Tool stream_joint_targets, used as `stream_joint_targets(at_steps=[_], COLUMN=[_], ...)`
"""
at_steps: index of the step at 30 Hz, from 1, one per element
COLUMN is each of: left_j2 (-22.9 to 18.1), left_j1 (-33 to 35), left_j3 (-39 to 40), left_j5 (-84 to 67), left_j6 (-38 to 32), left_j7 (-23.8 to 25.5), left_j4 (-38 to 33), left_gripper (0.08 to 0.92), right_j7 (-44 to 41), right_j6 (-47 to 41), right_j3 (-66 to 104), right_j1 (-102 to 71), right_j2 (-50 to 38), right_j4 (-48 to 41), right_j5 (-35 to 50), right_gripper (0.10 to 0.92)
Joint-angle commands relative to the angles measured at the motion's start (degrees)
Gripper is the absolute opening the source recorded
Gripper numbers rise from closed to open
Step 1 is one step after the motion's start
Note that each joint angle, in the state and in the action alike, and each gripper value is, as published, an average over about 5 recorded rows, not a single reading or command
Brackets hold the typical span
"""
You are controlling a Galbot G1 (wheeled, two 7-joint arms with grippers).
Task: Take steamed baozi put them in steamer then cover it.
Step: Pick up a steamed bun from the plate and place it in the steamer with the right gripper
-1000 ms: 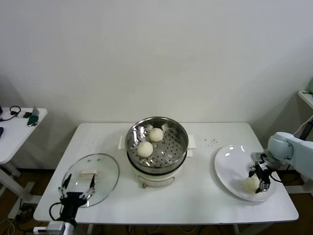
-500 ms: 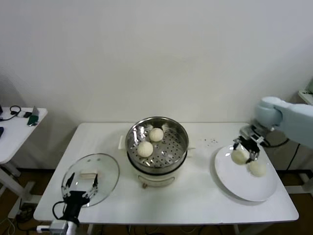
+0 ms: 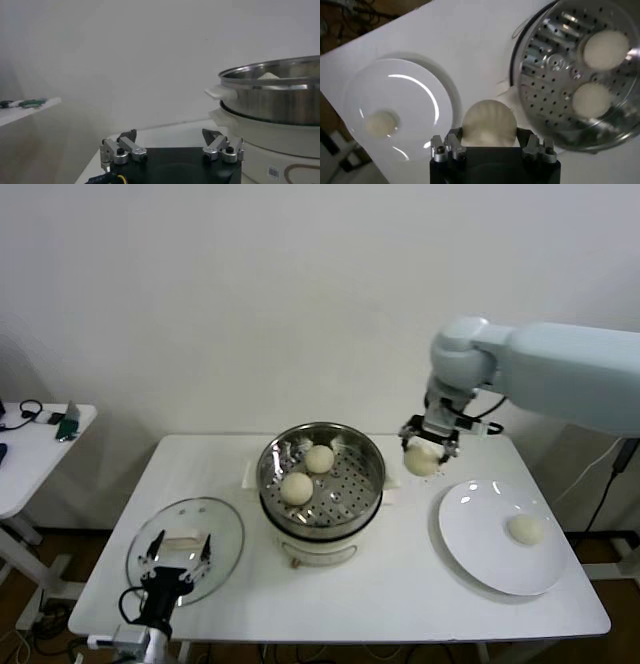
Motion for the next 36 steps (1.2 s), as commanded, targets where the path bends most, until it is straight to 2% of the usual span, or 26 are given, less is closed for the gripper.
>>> stream_joint_targets(at_steps=[1, 7, 12, 32, 36], left_j2=[0.24, 0.71, 1.56, 1.55, 1.47], left_j1=[-0.71, -0.21, -0.24, -0.72, -0.83], left_j3=[0.2, -0.84, -1.96, -2.32, -2.42], left_j5=[-0.14, -1.13, -2.24, -2.69, -2.66], left_j6=[0.19, 0.24, 0.4, 0.33, 0.35], left_j7=[0.04, 0.1, 0.14, 0.2, 0.18], left_j4=[0.31, 0.02, -0.02, 0.48, 0.53], left_gripper=[0.823, 0.823, 0.823, 0.823, 0.823], right_j7=[0.3, 0.7, 0.73, 1.05, 1.44], right_j6=[5.07, 6.54, 7.11, 8.27, 8.59], right_j3=[4.5, 5.8, 5.74, 3.6, 3.85], right_j1=[-2.99, -10.35, -14.41, -17.31, -17.22], right_j2=[14.18, 20.25, 22.43, 21.8, 21.57], right_j4=[-3.75, -10.22, -11.72, -11.28, -11.67], right_j5=[-3.9, -7.05, -8.08, -8.32, -8.31], right_gripper=[0.708, 0.709, 0.71, 0.721, 0.776])
